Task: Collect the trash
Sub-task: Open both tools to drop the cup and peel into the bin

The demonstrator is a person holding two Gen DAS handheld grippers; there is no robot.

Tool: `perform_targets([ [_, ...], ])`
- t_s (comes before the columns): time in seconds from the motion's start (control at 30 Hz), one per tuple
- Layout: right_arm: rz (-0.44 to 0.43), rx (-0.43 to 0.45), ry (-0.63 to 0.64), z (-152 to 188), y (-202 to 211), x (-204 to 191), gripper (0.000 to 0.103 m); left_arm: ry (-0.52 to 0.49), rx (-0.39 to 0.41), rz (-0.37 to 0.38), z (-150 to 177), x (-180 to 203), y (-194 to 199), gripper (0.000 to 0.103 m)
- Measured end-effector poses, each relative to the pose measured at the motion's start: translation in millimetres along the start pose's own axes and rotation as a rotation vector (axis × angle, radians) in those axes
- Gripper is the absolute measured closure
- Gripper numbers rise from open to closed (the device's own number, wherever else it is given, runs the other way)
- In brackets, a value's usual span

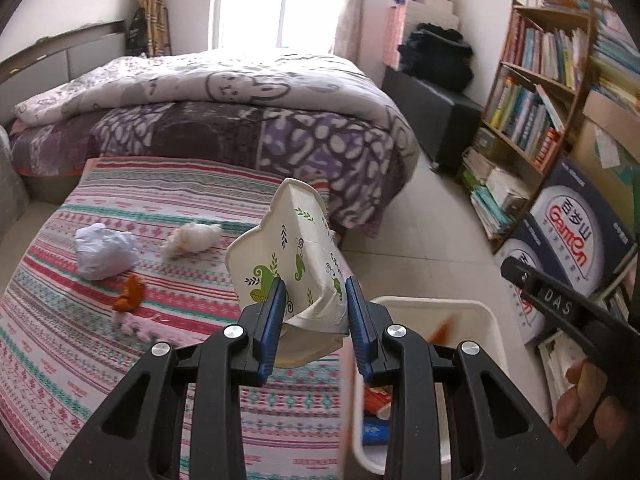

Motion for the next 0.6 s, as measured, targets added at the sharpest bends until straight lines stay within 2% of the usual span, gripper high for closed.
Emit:
perform_targets([
  [0.07,0.012,0.009,-0.023,-2.0,1.5,9.4,0.050,-0.010,-0.008,0.013,1.4,7.7,-2.0,0.072],
  [0.27,0.040,0.031,-0.110,-7.5,6.6,40.4,0.030,-0.056,-0.034,0.039,8.4,31.7,-7.5,0.071],
  [0.47,0.056,0.041,-0.187,-11.6,10.1,66.2,0.017,-0.098,-0.066,0.075,15.1,54.1,-13.5,0.071],
  [0.6,0.069,0.043,-0.226,-13.0,10.7,80.5,0.015,-0.146,-0.088,0.109,20.8,73.0,-16.5,0.070],
])
Point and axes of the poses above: each gripper's, at about its wrist camera, not at the fingertips, and y roughly against the way its jaws point, x to its right, z to its underside, the point moved 2 cm from there along -y, roughly the way its jaws point, and after that the axes turned 6 degrees about -x, right-handed, at the moved point
